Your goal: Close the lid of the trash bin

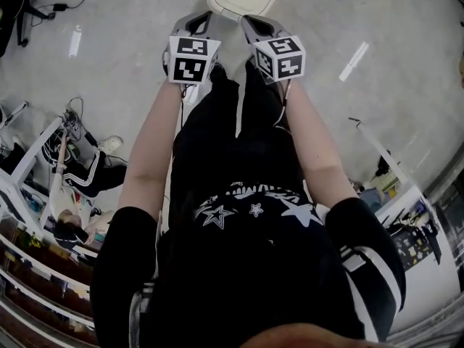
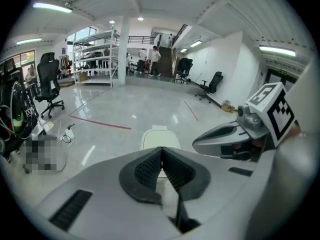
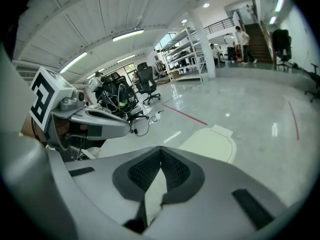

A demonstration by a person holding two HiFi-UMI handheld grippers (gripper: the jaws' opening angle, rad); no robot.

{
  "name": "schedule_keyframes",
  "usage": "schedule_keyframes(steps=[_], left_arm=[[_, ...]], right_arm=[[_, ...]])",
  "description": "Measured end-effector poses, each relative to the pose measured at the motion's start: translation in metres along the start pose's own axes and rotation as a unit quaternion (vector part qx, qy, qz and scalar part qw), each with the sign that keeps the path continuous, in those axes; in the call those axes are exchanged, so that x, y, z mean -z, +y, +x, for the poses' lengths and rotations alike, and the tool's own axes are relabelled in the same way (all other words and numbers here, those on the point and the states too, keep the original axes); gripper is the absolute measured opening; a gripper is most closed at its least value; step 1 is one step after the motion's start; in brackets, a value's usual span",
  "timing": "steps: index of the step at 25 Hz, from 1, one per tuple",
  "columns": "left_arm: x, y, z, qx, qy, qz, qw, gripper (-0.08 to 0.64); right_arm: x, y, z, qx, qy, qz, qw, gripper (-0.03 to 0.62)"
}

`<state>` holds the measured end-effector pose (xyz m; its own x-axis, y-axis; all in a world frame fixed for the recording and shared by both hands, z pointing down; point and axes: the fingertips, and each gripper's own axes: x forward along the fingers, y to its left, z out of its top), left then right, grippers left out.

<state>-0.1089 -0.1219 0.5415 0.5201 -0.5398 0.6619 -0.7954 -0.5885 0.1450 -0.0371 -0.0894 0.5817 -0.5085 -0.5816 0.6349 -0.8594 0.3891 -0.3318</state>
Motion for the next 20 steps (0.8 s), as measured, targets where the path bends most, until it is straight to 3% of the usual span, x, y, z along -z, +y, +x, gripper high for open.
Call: schedule_keyframes(steps=[6, 13, 20], left_arm=[[-0.022, -0.019, -0.060, 0.009, -0.024, -0.014, 0.9996, 0.012], [-0.056, -0.046, -0.108, -0.019, -0.075, -0.031, 0.9965, 0.012], [-0.071, -0.079, -0.156, -0.058, -0.128, -0.034, 0.9895, 0.012]], right_arm=[[-0.028, 0.011, -0.062, 0.034, -0.037, 0.014, 0.999, 0.006], [-0.053, 0.005, -0.123, 0.030, -0.092, 0.031, 0.995, 0.006], [-0.058, 0.028, -0.172, -0.004, -0.119, -0.028, 0.993, 0.006]])
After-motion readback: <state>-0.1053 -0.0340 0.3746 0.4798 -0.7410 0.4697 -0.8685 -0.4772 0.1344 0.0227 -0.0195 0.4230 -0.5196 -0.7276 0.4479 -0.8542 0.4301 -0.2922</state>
